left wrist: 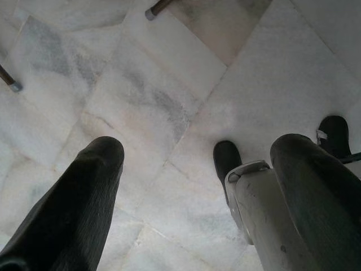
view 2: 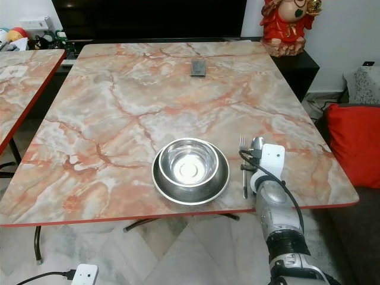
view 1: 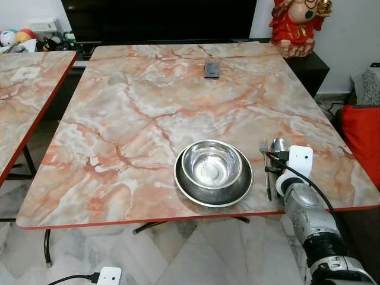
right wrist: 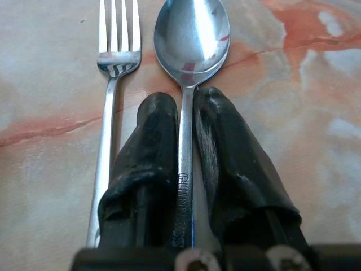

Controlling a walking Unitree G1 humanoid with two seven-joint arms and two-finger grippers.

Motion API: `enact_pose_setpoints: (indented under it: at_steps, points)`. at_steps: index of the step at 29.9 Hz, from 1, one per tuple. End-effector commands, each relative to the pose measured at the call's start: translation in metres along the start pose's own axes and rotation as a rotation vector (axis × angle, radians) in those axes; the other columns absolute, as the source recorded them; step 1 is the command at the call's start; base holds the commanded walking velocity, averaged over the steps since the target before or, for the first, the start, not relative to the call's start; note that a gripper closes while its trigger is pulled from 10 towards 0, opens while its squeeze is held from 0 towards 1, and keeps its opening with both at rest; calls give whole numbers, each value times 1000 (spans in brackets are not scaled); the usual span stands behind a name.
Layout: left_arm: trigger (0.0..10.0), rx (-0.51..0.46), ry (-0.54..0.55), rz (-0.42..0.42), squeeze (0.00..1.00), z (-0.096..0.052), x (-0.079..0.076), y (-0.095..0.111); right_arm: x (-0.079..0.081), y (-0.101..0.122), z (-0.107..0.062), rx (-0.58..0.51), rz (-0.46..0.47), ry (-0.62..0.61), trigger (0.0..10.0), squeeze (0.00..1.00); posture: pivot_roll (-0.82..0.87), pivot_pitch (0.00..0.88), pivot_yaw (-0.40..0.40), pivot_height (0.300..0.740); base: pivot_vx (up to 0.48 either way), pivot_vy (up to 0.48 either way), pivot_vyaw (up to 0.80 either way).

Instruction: Setting the table

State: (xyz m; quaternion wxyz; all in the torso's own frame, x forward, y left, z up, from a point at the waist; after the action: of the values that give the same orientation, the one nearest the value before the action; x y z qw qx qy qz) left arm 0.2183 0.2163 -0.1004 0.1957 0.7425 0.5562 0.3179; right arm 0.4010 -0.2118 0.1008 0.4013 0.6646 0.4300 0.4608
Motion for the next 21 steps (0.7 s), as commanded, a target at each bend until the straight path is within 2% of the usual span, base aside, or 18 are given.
enact_pose_setpoints:
  at_steps: [1,21]
  points:
    - [10000,44,-14,-2,0,-3,-3,-13,-3,2,1,-7,-18,-14,10000,0,26,159,18,740,0,0,0]
    - [10000,54,-25,-2,0,-4,-6,-16,2,8,1,-34,-30,-4,10000,0,25,155,15,740,0,0,0]
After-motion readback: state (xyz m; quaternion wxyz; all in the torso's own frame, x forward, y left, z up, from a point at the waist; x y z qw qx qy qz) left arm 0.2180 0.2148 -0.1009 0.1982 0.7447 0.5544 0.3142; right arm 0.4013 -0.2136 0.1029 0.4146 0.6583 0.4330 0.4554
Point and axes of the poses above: a point about 5 cm out from each wrist's last joint towards the gripper, its own z axis pointing out of the wrist towards the gripper, its own y axis along the axis of the wrist's last joint, x = y × z, the point moved 4 cm from there along z, pointing out of the wrist towards the gripper, and after that the axes turned 12 degrees about z, right-handed, at the moved point
